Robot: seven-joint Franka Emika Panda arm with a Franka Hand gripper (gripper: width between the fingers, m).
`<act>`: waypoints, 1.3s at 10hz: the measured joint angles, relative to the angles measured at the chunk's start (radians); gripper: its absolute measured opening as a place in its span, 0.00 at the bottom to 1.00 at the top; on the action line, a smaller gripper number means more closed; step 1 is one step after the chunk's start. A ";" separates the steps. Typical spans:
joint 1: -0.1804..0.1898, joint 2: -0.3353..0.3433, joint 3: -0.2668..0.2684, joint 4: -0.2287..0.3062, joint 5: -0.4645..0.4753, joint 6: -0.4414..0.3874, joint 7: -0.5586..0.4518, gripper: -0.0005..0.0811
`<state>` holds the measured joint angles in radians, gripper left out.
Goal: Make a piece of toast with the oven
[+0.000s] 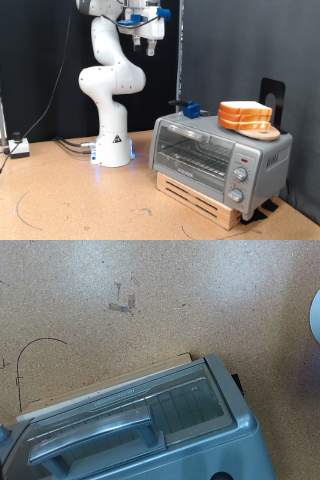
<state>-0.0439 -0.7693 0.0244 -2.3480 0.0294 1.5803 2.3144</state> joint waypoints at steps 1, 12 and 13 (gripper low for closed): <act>0.000 0.000 0.000 0.000 0.000 0.001 0.000 1.00; 0.176 -0.089 -0.067 -0.041 0.094 0.095 -0.709 1.00; 0.208 -0.102 -0.084 -0.056 0.106 0.124 -0.813 1.00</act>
<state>0.1642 -0.8709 -0.0598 -2.4037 0.1353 1.7042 1.5017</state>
